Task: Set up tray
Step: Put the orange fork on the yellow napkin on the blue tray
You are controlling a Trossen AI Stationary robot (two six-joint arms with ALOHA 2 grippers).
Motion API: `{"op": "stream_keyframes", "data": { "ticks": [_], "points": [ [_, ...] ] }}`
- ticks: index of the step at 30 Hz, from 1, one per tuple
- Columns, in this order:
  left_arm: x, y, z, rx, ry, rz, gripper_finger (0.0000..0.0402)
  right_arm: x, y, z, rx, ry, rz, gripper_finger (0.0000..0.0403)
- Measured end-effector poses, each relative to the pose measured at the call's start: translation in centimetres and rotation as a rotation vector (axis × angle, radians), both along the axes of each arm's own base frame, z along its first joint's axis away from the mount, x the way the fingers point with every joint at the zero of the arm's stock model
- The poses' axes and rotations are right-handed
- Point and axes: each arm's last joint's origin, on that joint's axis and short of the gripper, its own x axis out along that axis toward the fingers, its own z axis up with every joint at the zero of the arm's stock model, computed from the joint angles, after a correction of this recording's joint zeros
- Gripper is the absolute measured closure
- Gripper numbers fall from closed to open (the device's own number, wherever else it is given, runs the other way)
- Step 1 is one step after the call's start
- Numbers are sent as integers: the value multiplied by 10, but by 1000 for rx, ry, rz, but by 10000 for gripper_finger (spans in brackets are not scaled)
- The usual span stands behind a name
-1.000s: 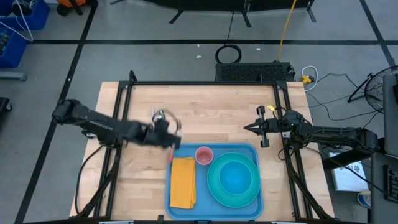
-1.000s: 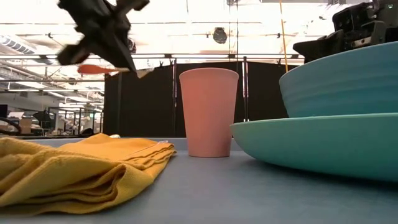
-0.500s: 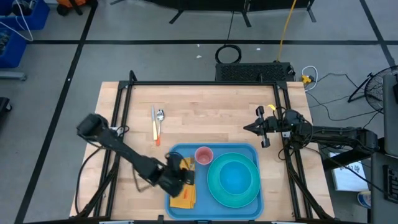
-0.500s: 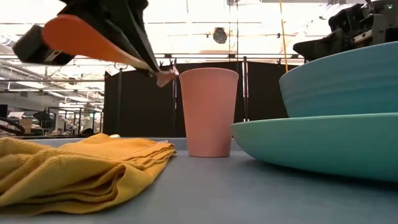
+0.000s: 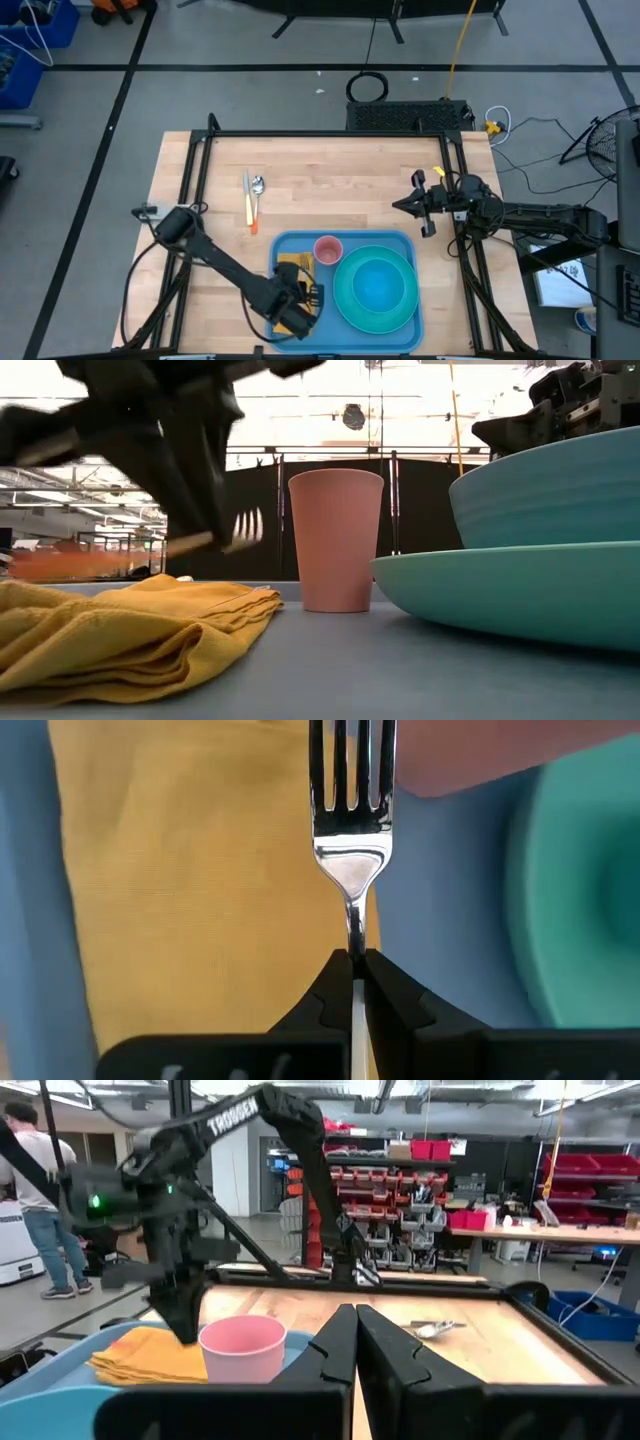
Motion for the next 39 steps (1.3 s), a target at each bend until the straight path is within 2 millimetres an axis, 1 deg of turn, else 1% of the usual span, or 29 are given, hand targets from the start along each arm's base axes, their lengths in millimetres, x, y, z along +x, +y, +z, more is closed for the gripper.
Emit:
{"op": "stream_keyframes", "data": {
  "ticks": [2, 10, 19, 25, 31, 33, 39],
  "points": [
    [3, 3, -5, 6, 11, 9, 392, 0, 0, 0, 6, 1, 1, 403],
    [10, 16, -5, 6, 42, 11, 392, 0, 0, -2, 86, 28, 13, 403],
    [3, 11, -7, -15, 75, 33, 392, 0, 0, -2, 102, 30, 16, 403],
    [5, 8, -26, -33, 144, 35, 392, 0, 0, -2, 102, 32, 16, 403],
    [9, 10, -34, -50, 161, 39, 391, 0, 0, -3, 104, 37, 15, 403],
    [9, 10, -34, -48, 157, 39, 377, 0, 0, -2, 102, 36, 15, 403],
    [9, 9, -33, -19, 143, 13, 307, 0, 0, -3, 102, 39, 16, 403]
  ]
}}
